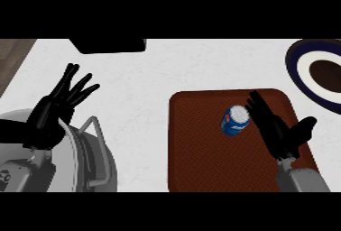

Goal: Pick the can from the tray and place it in the plate

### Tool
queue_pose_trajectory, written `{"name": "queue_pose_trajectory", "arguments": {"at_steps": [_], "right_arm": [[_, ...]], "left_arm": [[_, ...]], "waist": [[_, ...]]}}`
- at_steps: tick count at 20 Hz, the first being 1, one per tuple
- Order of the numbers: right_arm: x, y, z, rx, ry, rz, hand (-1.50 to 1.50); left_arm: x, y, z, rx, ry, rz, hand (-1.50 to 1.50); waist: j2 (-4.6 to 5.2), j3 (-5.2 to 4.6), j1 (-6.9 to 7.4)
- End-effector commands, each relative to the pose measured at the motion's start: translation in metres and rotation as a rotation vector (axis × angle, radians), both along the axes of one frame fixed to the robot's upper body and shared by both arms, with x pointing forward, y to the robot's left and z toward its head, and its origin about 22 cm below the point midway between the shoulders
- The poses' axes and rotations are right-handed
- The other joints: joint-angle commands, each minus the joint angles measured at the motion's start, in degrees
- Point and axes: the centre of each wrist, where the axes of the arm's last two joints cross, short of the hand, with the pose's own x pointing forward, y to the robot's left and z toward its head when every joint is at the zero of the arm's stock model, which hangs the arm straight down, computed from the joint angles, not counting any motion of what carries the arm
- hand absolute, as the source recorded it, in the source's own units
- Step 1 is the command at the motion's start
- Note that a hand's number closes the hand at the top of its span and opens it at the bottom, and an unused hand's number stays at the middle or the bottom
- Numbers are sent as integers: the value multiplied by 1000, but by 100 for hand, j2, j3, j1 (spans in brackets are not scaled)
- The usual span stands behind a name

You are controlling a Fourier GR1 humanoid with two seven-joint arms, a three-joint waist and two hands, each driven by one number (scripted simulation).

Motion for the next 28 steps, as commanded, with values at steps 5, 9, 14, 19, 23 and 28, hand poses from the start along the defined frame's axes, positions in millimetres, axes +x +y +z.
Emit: {"name": "queue_pose_trajectory", "arguments": {"at_steps": [5,9,14,19,23,28], "right_arm": [[54,-37,123,-73,-461,35,150],[49,-102,151,-469,-493,-237,150],[52,-94,138,-318,-592,-264,-150],[47,-108,145,-386,-599,-185,-150],[46,-115,156,-592,-494,-38,-150],[43,-110,166,-798,-375,170,-150]], "left_arm": [[-30,8,-56,78,367,81,0],[-35,1,-56,37,402,87,0],[-39,-6,-65,33,440,96,0],[-39,-6,-62,50,434,117,0],[-41,-5,-57,46,429,112,0],[-42,-13,-52,31,423,97,0]], "waist": [[85,-269,246],[167,-285,88],[176,-260,79],[141,-272,-25],[184,-303,44],[160,-310,61]]}}
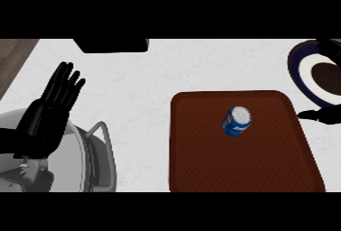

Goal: Pick the can from the tray and place it in the plate

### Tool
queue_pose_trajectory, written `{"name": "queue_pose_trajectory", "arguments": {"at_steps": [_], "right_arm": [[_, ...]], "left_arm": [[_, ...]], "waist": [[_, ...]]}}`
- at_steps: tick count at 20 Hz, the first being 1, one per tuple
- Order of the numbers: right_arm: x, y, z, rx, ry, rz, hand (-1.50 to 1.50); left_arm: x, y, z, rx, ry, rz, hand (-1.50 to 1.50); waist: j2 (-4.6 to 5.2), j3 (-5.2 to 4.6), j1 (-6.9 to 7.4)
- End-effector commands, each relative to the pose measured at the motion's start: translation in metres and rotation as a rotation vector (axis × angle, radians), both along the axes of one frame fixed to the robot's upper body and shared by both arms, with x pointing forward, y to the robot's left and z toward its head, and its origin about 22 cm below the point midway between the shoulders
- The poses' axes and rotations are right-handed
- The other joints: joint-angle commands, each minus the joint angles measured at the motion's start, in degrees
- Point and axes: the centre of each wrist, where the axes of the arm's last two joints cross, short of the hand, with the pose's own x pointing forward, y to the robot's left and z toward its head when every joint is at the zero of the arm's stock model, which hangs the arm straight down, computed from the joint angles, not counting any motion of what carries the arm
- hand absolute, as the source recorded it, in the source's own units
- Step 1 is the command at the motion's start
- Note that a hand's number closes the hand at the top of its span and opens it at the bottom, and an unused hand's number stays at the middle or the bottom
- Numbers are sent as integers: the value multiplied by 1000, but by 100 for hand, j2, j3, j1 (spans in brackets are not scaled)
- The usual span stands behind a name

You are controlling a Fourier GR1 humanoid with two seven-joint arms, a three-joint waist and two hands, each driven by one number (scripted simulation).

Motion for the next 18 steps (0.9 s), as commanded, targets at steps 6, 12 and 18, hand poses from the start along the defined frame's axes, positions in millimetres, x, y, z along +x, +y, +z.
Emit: {"name": "queue_pose_trajectory", "arguments": {"at_steps": [6,12,18], "right_arm": [[0,19,18,-297,181,71,-150],[3,47,7,-347,232,83,-150],[1,71,-8,-404,302,70,-150]], "left_arm": [[-23,11,-79,47,432,35,0],[-25,-1,-82,33,432,17,0],[-25,3,-83,41,445,25,0]], "waist": [[170,-283,4],[170,-269,29],[185,-270,0]]}}
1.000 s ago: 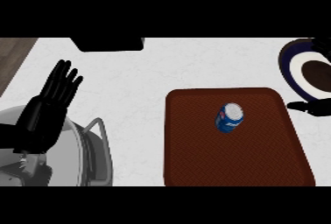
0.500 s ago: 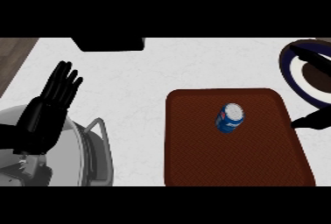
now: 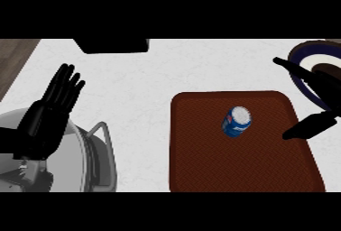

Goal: Pick the can from the tray and place it in the plate

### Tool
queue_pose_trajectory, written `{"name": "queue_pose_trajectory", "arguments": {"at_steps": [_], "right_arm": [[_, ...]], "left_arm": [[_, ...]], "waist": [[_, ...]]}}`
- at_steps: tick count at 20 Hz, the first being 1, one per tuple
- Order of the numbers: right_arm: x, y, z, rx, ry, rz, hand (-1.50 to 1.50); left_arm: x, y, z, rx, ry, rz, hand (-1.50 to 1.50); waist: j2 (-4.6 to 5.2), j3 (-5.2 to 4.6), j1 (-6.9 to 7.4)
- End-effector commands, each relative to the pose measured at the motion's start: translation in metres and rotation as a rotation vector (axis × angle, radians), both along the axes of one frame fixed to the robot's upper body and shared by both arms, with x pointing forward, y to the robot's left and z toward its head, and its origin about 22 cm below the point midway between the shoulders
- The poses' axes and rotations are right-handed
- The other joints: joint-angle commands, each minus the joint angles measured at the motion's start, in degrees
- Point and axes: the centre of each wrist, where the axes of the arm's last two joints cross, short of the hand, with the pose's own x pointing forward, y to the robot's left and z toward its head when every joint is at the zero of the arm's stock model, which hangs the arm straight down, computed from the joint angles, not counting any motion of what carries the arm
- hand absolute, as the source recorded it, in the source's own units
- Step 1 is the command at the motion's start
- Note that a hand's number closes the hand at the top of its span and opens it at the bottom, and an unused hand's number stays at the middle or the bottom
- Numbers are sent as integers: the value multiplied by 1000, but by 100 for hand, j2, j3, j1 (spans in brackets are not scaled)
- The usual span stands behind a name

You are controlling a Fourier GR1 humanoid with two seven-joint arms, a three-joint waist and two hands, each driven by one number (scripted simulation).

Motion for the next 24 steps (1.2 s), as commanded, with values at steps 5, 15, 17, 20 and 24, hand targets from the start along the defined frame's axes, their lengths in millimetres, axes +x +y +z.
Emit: {"name": "queue_pose_trajectory", "arguments": {"at_steps": [5,15,17,20,24], "right_arm": [[-3,34,-19,-40,90,20,-150],[-9,61,-34,-125,113,-6,-150],[-7,68,-31,-138,90,-18,-150],[-9,66,-41,-165,109,-43,-150],[-9,73,-47,-187,120,-36,-150]], "left_arm": [[-22,7,-81,41,417,36,0],[-28,8,-82,30,426,34,0],[-24,5,-81,23,422,38,0],[-28,3,-82,34,414,40,0],[-27,4,-80,35,415,27,0]], "waist": [[200,-266,-47],[193,-265,-70],[204,-264,-82],[201,-256,-80],[208,-256,-45]]}}
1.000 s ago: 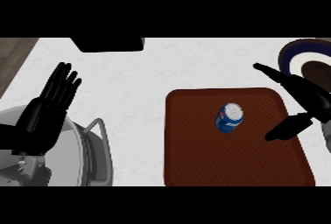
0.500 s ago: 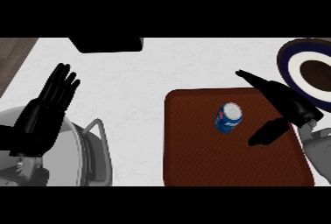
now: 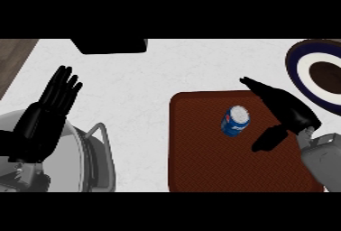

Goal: Pick the can from the tray and place it in the plate

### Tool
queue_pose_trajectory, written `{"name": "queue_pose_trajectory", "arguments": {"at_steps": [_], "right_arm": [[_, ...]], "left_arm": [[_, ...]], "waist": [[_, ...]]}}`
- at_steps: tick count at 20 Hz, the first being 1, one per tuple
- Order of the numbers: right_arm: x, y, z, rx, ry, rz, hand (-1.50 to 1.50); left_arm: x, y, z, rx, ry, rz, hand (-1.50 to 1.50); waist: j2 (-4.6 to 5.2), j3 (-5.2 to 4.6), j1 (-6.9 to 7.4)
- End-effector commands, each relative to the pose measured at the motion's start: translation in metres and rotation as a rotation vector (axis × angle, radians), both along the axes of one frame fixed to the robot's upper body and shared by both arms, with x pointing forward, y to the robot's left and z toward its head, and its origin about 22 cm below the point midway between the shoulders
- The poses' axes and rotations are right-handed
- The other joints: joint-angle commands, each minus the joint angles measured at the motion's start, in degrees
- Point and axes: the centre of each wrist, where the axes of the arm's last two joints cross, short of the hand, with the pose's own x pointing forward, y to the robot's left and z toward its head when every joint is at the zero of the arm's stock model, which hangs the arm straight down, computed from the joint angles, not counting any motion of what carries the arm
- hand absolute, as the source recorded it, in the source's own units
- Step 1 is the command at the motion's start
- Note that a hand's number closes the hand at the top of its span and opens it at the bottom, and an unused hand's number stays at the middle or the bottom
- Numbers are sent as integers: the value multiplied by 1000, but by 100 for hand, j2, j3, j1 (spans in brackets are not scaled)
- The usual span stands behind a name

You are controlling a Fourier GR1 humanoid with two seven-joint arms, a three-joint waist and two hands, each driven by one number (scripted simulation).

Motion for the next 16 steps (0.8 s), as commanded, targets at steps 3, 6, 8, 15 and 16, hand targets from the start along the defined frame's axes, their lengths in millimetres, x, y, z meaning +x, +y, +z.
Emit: {"name": "queue_pose_trajectory", "arguments": {"at_steps": [3,6,8,15,16], "right_arm": [[1,15,-11,-13,24,4,-150],[-2,22,-16,-40,41,19,-150],[-1,12,-21,-43,39,14,-150],[-7,33,-35,-124,9,96,150],[-1,35,-29,-126,-13,94,150]], "left_arm": [[-25,-3,-82,11,400,8,0],[-24,-1,-84,6,411,24,0],[-22,-1,-85,17,412,26,0],[-22,-3,-83,5,411,19,0],[-21,3,-80,21,411,15,0]], "waist": [[213,-274,80],[205,-279,29],[239,-269,-22],[207,-270,28],[207,-271,81]]}}
